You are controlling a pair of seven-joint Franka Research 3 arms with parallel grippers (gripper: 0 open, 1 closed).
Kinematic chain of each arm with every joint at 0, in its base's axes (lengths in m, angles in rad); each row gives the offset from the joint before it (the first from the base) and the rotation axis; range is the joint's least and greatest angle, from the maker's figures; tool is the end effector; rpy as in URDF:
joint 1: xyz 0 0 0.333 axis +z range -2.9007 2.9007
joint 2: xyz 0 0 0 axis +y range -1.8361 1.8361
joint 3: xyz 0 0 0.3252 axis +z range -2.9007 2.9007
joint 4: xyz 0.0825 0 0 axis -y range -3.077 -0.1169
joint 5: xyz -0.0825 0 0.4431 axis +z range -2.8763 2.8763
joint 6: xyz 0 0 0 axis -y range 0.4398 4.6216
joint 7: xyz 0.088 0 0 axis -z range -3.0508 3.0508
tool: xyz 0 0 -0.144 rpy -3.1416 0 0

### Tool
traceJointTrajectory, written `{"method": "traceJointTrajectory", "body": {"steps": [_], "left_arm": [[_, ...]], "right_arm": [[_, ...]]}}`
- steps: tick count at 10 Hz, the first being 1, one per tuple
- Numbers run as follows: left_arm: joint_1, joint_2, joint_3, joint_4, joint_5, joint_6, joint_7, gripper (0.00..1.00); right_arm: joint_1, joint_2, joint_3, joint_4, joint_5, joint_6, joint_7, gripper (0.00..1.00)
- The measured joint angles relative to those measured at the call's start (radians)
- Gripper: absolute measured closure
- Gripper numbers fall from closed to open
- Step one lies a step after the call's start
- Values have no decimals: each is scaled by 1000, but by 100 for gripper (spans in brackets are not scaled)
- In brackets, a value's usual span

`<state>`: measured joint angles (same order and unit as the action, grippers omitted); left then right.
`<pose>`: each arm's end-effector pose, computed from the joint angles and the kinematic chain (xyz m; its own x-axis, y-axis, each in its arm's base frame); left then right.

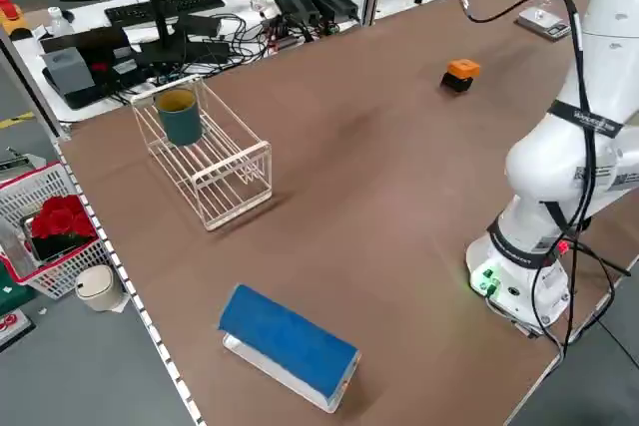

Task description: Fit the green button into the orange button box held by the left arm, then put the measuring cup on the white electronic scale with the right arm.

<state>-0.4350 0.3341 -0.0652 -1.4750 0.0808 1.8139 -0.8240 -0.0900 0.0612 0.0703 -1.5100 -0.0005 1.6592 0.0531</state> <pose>0.6417 -0.3341 0.4458 0.9521 0.3023 0.0454 0.3039 -0.9520 -0.0351 0.6455 -0.0140 0.5993 0.9935 -0.0731 0.0877 -0.0727 -0.9973 -0.0085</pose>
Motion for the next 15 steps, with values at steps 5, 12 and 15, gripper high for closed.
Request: {"method": "traceJointTrajectory", "body": {"steps": [5, 12, 15], "left_arm": [[240, -121, -1, -6, -103, -142, 368, 1], [404, -244, -13, 12, -114, -279, 617, 0], [407, -244, -15, 20, -80, -280, 694, 0]], "right_arm": [[1, 0, 1, 0, 0, 9, 0, 0], [11, 0, 9, 0, 0, 33, 0, 0], [8, 0, 7, 0, 0, 33, 0, 0]]}}
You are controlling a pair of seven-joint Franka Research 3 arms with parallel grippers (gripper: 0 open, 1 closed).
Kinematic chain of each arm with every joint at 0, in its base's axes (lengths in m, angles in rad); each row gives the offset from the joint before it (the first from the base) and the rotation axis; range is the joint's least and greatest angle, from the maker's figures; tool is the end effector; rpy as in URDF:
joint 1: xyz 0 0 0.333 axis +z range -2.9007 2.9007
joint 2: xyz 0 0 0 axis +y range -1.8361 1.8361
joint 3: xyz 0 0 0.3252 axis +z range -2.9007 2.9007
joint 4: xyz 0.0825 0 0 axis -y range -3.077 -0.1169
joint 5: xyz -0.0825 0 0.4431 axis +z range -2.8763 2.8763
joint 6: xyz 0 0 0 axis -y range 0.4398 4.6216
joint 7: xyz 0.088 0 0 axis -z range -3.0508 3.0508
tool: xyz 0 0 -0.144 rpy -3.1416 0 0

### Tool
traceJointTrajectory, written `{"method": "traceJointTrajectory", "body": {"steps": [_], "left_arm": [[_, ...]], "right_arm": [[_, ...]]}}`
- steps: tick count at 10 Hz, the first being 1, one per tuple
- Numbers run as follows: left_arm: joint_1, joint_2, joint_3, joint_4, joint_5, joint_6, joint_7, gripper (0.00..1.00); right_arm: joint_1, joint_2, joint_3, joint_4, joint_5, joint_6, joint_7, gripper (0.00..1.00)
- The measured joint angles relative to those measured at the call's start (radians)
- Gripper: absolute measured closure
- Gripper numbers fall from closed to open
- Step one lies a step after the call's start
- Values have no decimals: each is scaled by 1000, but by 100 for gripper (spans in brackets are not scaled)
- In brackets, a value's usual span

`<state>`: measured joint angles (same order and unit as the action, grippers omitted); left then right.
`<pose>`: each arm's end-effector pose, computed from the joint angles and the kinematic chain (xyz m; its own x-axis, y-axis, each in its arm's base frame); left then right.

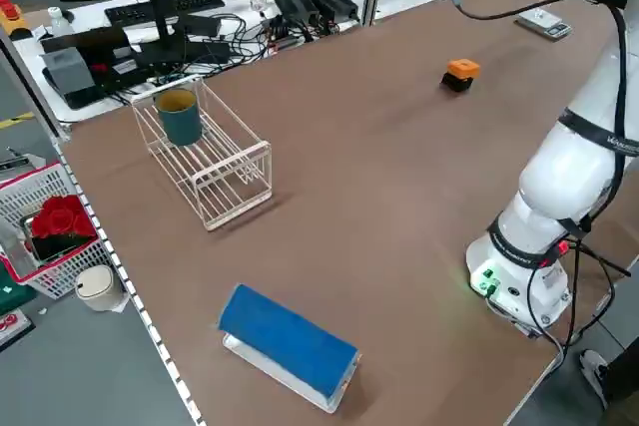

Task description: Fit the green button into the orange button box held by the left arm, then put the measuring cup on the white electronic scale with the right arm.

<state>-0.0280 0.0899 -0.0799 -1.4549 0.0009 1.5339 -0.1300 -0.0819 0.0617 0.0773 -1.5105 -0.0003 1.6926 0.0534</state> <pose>0.6350 -0.0665 0.5987 0.9997 0.0224 -0.0113 0.0224 -0.9997 0.0048 0.6502 -0.0044 0.6021 0.9911 -0.0586 0.1199 -0.0577 -0.9983 -0.0109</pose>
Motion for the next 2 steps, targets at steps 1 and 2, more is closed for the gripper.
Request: {"method": "traceJointTrajectory", "body": {"steps": [1, 2], "left_arm": [[1, 0, 1, 2, 1, 0, 18, 0], [2, 0, 2, 2, 1, 0, 27, 0]], "right_arm": [[-1, 0, 0, 0, 0, 0, 0, 0], [-1, 0, -1, 0, 0, 0, 0, 0]]}}
